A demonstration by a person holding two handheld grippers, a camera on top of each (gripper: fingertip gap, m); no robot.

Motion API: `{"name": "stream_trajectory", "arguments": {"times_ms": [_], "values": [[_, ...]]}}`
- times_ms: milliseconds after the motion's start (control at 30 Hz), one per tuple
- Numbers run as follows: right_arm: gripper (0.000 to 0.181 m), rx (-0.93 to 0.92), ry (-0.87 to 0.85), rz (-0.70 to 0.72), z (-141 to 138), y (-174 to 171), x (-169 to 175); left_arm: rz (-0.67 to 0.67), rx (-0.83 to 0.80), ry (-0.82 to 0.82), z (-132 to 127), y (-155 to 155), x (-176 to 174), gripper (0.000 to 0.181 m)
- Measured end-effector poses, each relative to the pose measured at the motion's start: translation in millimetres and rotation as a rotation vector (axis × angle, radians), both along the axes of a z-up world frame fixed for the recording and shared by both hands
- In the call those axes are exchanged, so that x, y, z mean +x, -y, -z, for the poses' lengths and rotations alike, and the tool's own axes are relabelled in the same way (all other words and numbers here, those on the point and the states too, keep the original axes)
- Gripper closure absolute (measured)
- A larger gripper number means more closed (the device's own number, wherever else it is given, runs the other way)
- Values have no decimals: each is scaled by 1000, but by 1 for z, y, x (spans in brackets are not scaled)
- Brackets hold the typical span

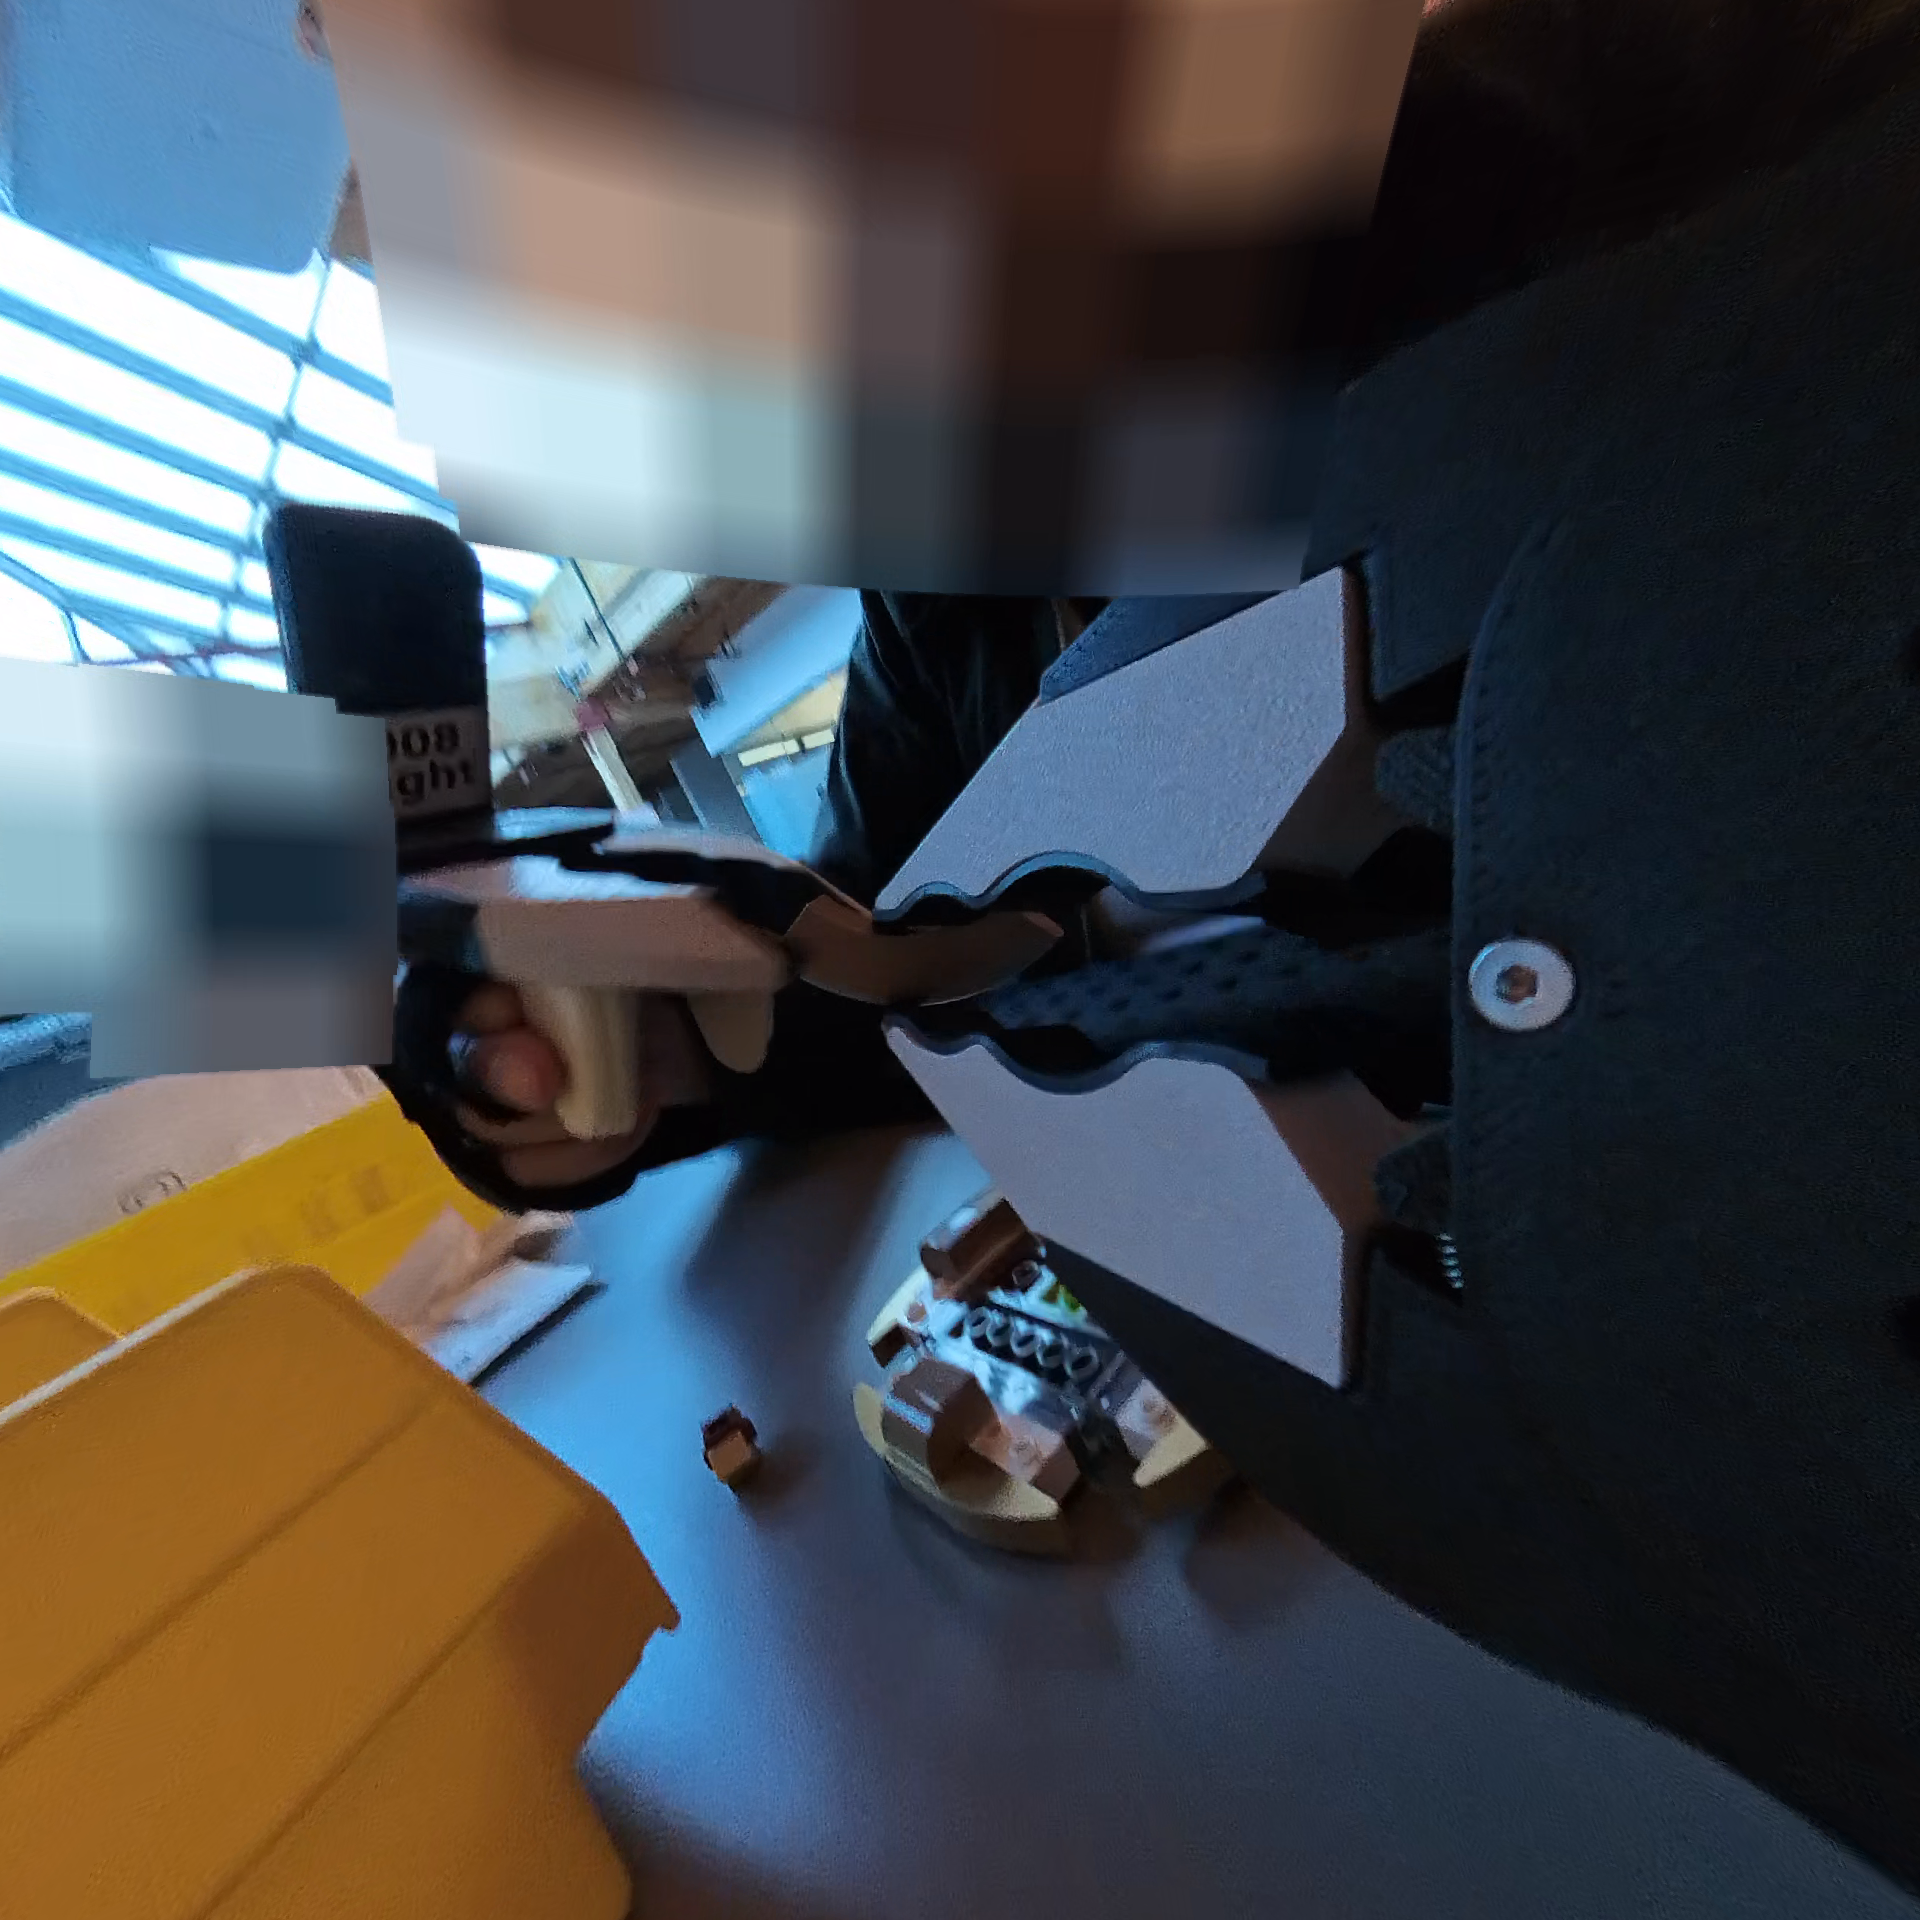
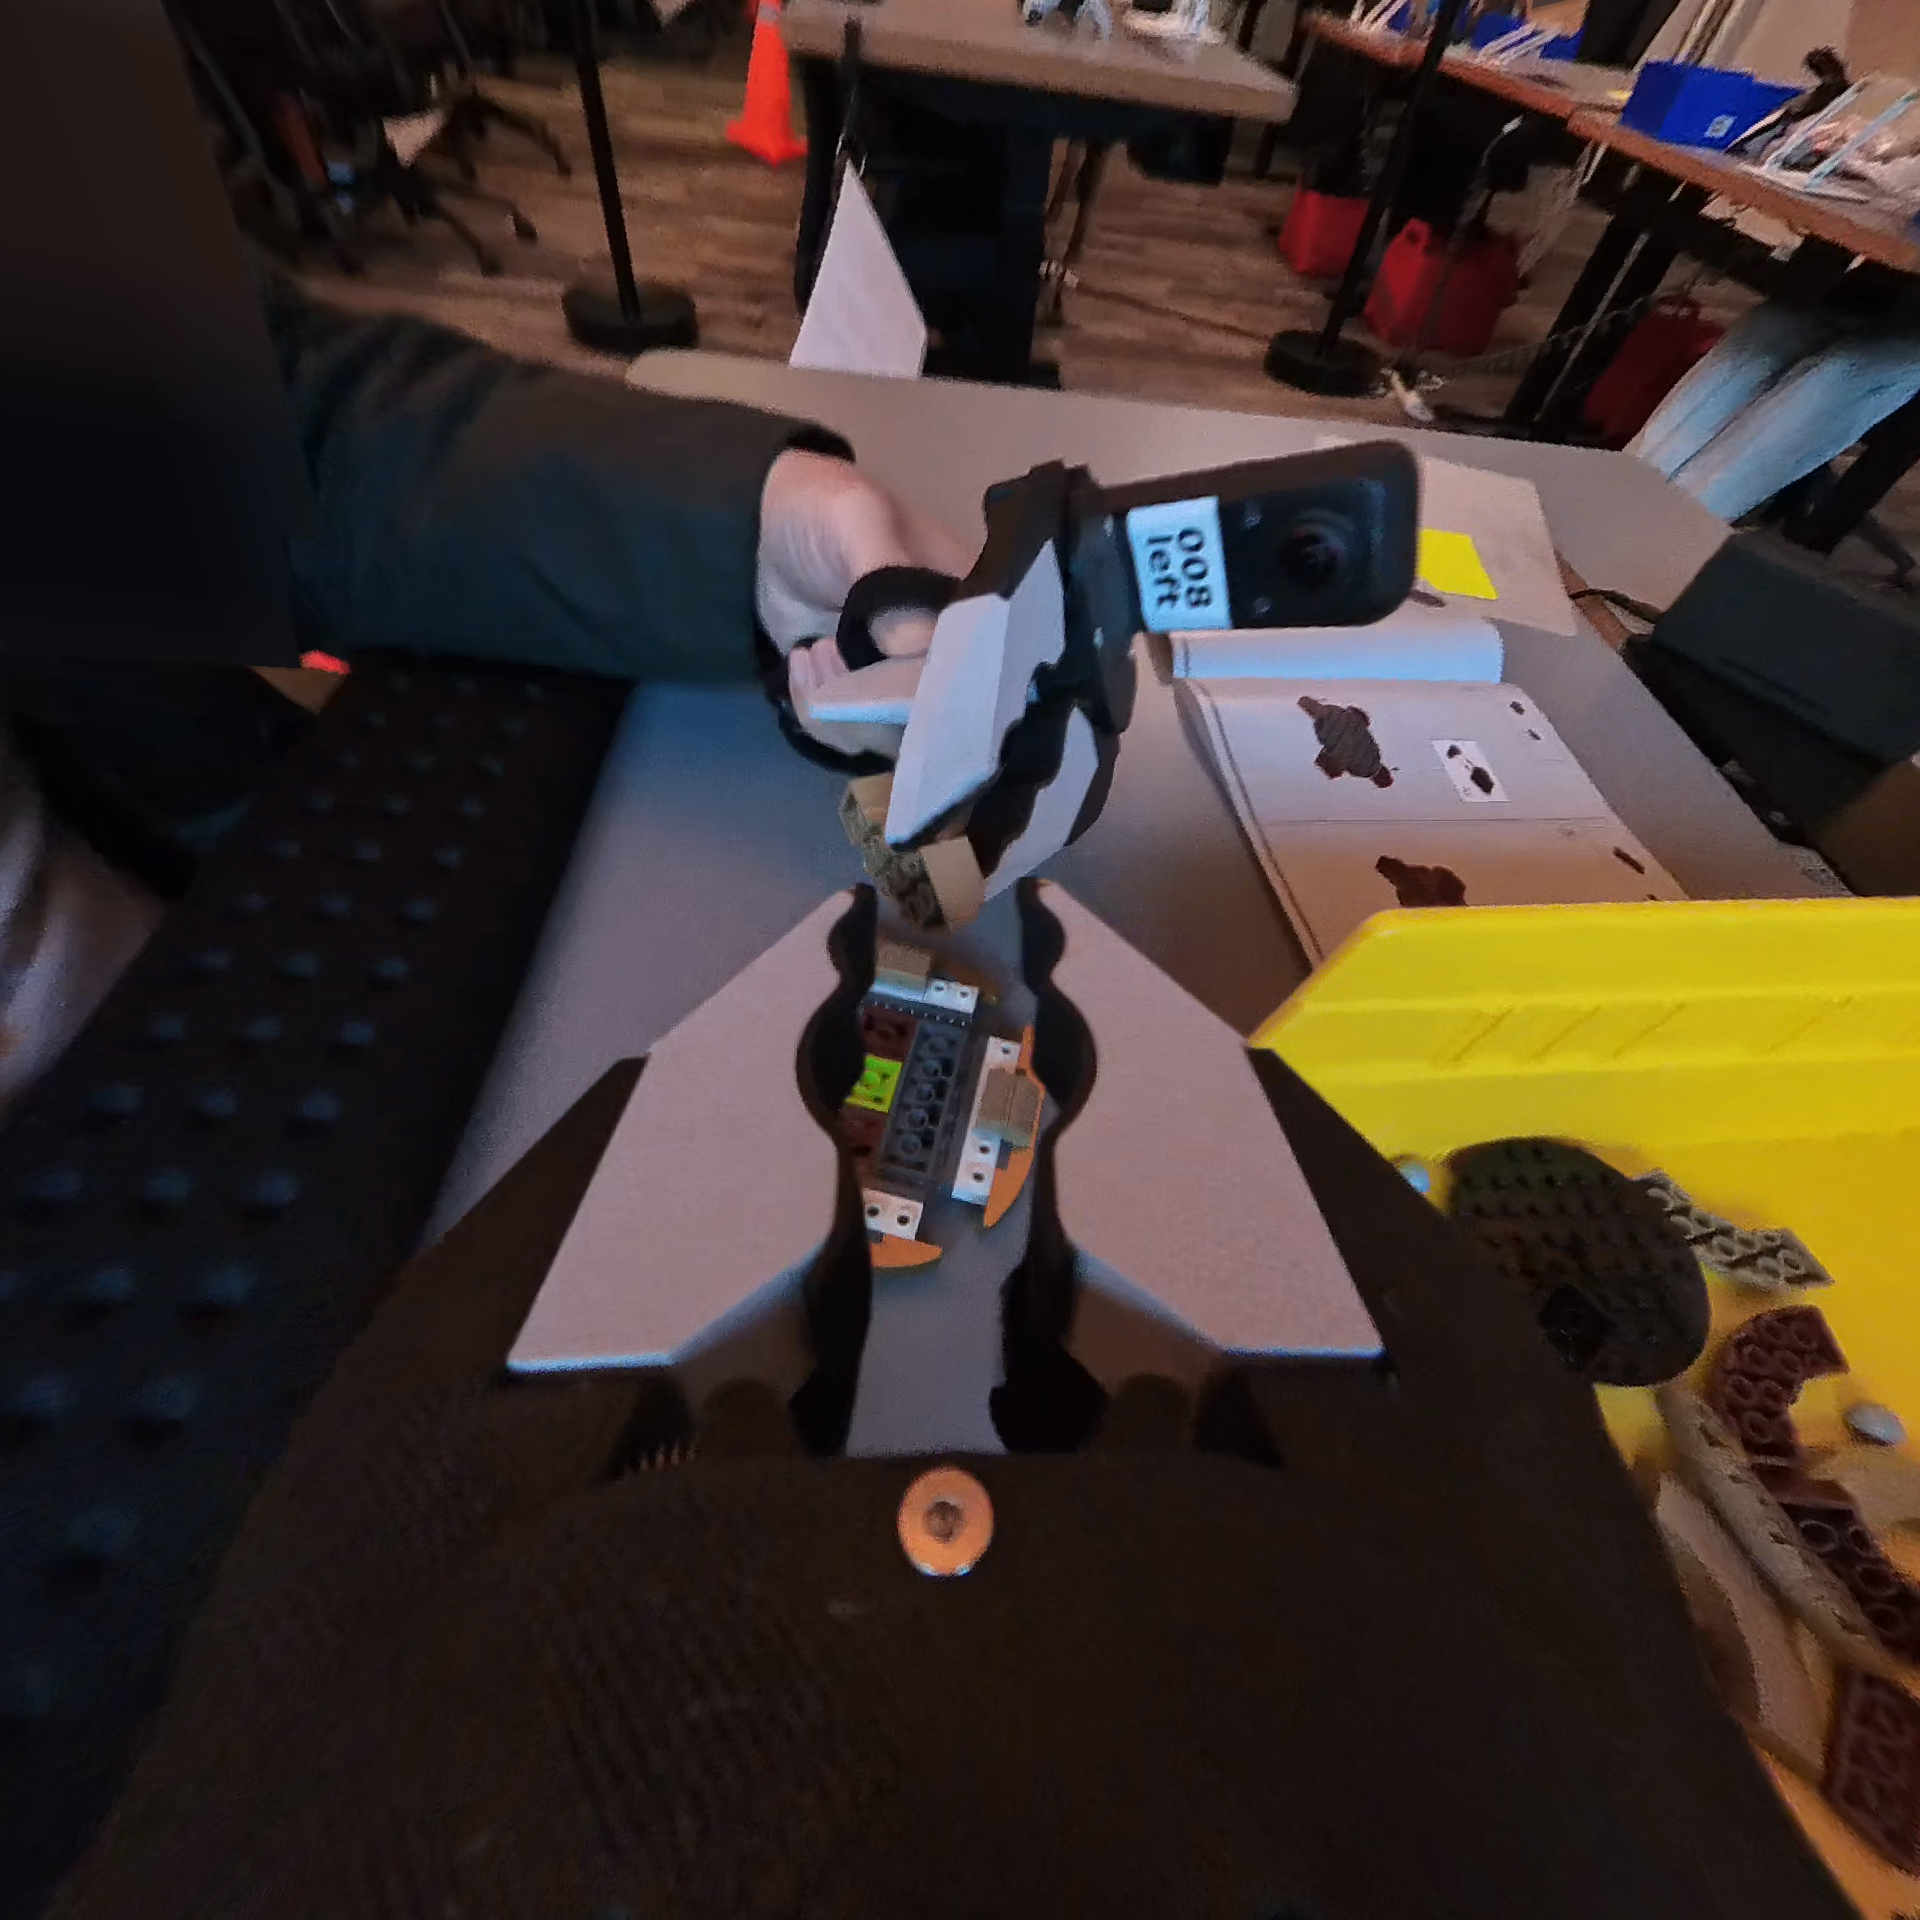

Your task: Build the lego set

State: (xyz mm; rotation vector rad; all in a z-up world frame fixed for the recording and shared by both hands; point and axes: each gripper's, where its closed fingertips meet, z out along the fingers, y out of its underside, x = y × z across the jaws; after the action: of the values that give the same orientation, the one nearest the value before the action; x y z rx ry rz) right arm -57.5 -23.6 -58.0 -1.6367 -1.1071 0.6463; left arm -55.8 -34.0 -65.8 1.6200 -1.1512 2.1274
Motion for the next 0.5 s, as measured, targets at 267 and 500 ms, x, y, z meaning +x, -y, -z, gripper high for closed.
{"name": "stream_trajectory", "arguments": {"times_ms": [267, 500], "values": [[174, 969, 455, 135, -56, 18, 1, -246, 111, 226, -40, -45, -7, 162], [174, 1301, 637, 244, -69, 15, 12, -496, 337, 197, -34, -88, -16, 166]]}}
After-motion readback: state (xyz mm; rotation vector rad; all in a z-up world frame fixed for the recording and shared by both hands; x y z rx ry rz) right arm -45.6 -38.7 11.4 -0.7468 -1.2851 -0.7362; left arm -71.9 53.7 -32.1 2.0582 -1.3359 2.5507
